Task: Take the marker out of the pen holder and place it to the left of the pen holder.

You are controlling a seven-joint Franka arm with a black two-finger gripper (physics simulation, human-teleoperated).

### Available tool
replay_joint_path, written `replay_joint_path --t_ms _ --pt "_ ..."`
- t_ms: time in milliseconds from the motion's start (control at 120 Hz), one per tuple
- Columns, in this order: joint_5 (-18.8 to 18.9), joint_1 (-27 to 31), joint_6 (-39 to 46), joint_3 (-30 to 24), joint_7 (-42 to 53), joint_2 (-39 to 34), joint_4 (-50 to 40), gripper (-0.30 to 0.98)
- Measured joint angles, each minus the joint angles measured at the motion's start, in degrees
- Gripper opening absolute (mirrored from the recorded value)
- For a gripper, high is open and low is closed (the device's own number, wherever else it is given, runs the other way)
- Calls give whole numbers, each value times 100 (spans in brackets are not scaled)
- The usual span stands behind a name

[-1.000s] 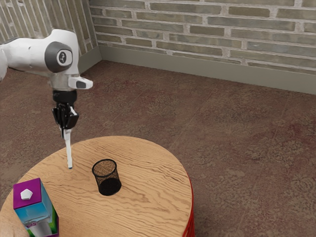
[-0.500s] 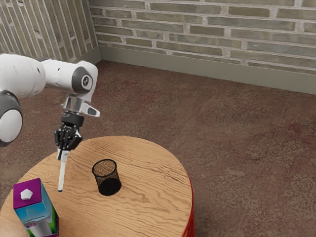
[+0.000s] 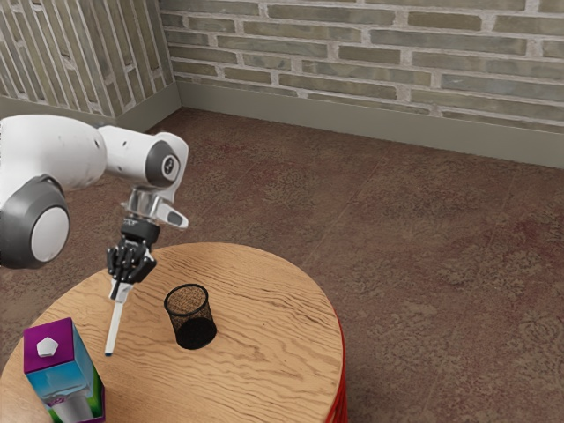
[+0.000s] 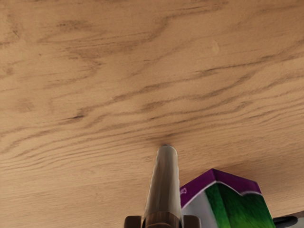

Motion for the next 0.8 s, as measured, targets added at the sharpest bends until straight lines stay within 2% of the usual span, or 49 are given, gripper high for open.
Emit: replay_joint_path --t_ms 67,133,350,400,500,600,675,800 --pt "1 0 0 0 0 62 44 -10" --pt "-10 -1 -4 1 -3 81 55 -3" --pt "-100 0 -33 -49 -36 -58 193 39" --pt "-98 11 -10 -176 -53 -464 170 45" --pt "-125 40 274 -610 -71 -2092 -348 54" --pt "-139 34 930 -909 -79 -3652 -1213 59" --pt "-213 -28 1303 -988 -87 -3944 -1238 62" --pt "-316 -83 1685 -990 -94 -3948 -1036 65"
